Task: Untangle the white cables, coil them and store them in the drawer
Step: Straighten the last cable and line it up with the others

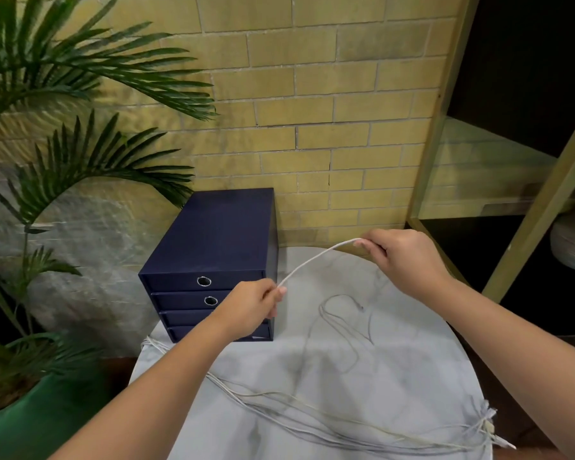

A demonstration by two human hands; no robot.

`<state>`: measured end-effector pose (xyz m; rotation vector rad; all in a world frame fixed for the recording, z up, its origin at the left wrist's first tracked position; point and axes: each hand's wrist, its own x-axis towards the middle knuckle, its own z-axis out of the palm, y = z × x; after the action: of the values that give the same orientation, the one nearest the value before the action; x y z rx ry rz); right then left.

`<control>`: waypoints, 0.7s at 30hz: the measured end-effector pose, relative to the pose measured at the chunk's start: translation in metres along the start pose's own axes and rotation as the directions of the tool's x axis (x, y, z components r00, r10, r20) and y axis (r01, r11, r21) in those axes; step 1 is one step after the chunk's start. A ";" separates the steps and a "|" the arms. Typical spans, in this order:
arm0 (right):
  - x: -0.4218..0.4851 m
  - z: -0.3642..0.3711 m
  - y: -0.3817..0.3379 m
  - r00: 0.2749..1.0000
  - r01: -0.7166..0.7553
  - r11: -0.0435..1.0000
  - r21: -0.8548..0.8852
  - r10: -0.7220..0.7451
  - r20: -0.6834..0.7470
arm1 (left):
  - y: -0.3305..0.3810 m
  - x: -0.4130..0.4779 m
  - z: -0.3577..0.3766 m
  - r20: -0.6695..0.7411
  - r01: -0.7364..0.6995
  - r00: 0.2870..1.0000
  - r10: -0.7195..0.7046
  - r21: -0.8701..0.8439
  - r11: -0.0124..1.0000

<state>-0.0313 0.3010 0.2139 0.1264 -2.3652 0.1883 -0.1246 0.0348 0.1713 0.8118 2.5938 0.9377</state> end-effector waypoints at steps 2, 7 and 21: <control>0.002 -0.003 -0.001 1.000 0.027 0.999 0.029 -0.028 0.005 | 0.005 0.000 0.002 0.076 -0.040 0.996 0.044 -0.052 0.998; 0.008 -0.002 -0.010 0.993 0.085 0.996 0.000 -0.084 0.077 | 0.044 0.008 -0.001 0.051 -0.171 0.982 0.181 -0.160 0.972; 0.008 -0.009 -0.014 0.883 -0.123 0.991 -0.054 0.134 0.451 | 0.047 0.023 -0.031 -0.339 -0.187 0.904 0.262 0.239 0.953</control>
<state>-0.0293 0.2884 0.2274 -0.0016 -2.8470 0.2113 -0.1371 0.0625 0.2245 1.1046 3.0057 0.9799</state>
